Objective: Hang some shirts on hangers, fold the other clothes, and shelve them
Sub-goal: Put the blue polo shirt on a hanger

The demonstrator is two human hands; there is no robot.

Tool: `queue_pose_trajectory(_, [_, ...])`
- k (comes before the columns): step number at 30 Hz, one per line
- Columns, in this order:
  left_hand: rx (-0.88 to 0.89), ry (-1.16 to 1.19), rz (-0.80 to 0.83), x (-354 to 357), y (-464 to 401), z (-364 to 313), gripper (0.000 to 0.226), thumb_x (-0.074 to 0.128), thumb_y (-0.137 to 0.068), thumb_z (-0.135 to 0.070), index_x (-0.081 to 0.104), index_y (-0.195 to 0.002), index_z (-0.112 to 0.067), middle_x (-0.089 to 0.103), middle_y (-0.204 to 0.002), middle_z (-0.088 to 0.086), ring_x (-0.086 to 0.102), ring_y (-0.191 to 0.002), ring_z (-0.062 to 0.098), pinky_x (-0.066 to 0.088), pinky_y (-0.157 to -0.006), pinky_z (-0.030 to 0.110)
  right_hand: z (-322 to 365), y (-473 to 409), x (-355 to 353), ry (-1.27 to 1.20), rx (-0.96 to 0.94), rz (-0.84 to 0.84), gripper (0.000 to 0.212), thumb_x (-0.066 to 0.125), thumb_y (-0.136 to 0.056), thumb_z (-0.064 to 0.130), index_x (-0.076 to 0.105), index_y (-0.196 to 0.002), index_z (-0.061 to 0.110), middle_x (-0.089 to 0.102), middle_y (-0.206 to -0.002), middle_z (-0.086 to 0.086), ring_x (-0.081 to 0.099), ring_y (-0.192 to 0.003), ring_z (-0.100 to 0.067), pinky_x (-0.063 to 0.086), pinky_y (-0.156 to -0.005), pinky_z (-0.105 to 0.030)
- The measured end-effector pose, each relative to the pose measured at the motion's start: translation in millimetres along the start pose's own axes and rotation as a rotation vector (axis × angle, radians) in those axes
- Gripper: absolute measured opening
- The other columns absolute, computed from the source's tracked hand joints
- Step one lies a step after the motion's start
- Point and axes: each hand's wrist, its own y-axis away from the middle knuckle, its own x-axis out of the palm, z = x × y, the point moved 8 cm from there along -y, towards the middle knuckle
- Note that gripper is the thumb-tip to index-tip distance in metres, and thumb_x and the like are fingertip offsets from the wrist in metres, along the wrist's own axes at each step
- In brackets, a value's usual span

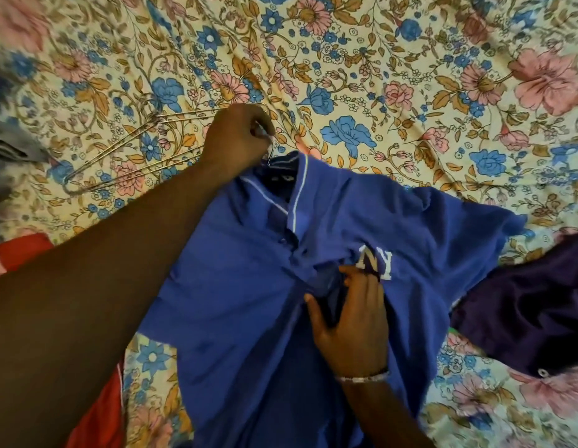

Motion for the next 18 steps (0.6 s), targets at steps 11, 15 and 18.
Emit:
queue_pose_trajectory(11, [0.097,-0.09,-0.164,21.9,199.7,-36.1,0.043,0.066,-0.094,-0.043,0.056,-0.125,-0.015,0.054,-0.121,0.006,0.055,-0.109,0.026,0.05,-0.088,0.045,1.5,44.2,8.1,0.314,0.015,0.127,0.045,0.068,-0.083,0.053,0.058,-0.111,0.021,0.058,-0.101,-0.002,0.054,-0.09,-0.03,0.049,-0.072,-0.046])
queue_pose_trajectory(15, [-0.045,-0.345,0.311,97.1,312.7,14.2,0.048,0.049,-0.078,-0.048,0.058,-0.111,-0.014,0.07,-0.084,0.012,0.068,-0.064,0.033,0.057,-0.048,0.041,-0.7,40.2,-1.8,0.202,0.039,0.112,0.037,0.078,-0.082,0.02,0.051,-0.107,0.02,0.06,-0.092,-0.002,0.058,-0.079,-0.03,0.056,-0.058,-0.044])
queue_pose_trajectory(18, [0.044,-0.39,0.357,111.1,331.8,11.3,0.033,0.053,-0.068,-0.028,0.077,-0.087,-0.014,0.07,-0.069,0.008,0.065,-0.049,0.028,0.053,-0.042,0.036,1.5,38.2,-6.7,0.158,0.016,0.144,0.042,0.079,-0.075,0.004,0.05,-0.099,0.022,0.057,-0.082,0.001,0.057,-0.067,-0.028,0.053,-0.05,-0.038])
